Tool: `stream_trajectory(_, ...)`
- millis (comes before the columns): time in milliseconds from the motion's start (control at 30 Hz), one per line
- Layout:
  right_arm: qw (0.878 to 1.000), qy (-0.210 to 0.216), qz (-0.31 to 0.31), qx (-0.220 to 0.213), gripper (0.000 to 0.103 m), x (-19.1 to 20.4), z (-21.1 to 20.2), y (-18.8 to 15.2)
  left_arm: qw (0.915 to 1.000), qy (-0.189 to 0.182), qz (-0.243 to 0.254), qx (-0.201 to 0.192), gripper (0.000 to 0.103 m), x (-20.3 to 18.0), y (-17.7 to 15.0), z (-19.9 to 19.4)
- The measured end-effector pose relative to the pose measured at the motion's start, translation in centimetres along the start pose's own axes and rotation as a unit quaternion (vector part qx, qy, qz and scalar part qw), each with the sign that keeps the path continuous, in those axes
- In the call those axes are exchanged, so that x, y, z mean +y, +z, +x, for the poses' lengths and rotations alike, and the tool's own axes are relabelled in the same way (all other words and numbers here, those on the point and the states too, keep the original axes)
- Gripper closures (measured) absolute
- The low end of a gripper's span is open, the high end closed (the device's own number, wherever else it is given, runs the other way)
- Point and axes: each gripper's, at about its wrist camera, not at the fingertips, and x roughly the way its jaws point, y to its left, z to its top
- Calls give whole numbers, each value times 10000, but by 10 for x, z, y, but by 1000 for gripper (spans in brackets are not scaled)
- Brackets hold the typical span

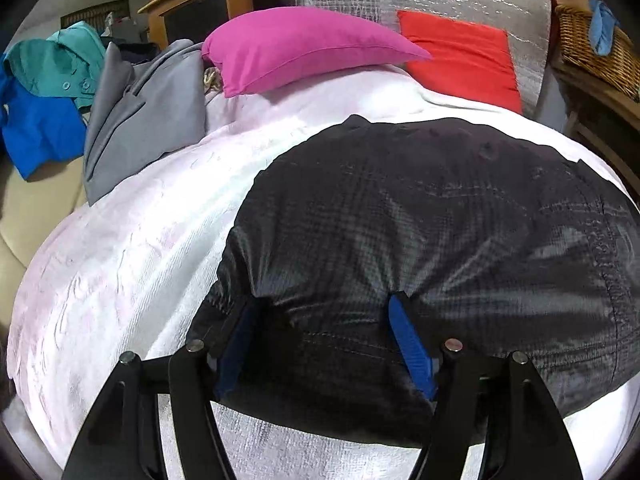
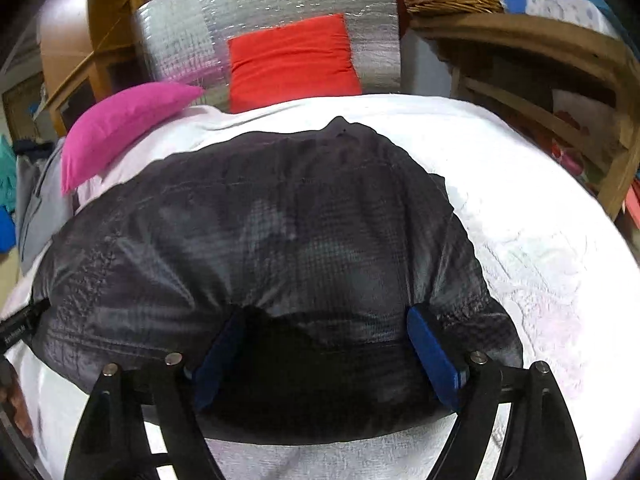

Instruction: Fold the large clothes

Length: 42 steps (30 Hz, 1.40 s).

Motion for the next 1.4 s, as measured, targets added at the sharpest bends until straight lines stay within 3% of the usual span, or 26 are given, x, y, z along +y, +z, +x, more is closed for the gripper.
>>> stream_trajectory(133, 9999, 23, 123, -9, 18, 0, -16, 21, 9999, 95, -52, 23, 33, -3, 16, -21)
stream_trajectory(233, 9991, 150, 54, -387, 16, 13, -39, 42, 9997, -33, 56, -254, 33, -15, 30, -41)
stream_trajectory(333, 9986, 242, -253, -394, 16, 35, -38, 64, 9991, -227, 173, -321, 33, -34, 44, -47)
stream_trajectory(467, 9976, 195, -641, -147, 16, 61, -11, 87, 9984, -377, 312, -280, 33, -57, 58, -37)
stream_trajectory(767, 9974, 106, -673, 249, 16, 70, 49, 101, 9976, -474, 494, -97, 33, -91, 78, -6)
stream_trajectory(967, 9978, 50, -516, 404, 13, 63, 76, 91, 9962, -460, 588, 451, 33, -108, 80, 36)
stream_trajectory(1200, 9967, -56, -570, 580, 9, 63, 93, 88, 9943, -429, 618, 752, 25, -110, 78, 58)
stream_trajectory(1267, 9970, 203, -496, 563, 9, 56, 80, 92, 9934, -626, 565, 776, 25, -101, 81, 48)
stream_trajectory(1400, 9985, 518, -134, 60, 9, 16, 33, 98, 9962, -763, 381, 202, 25, -60, 87, 17)
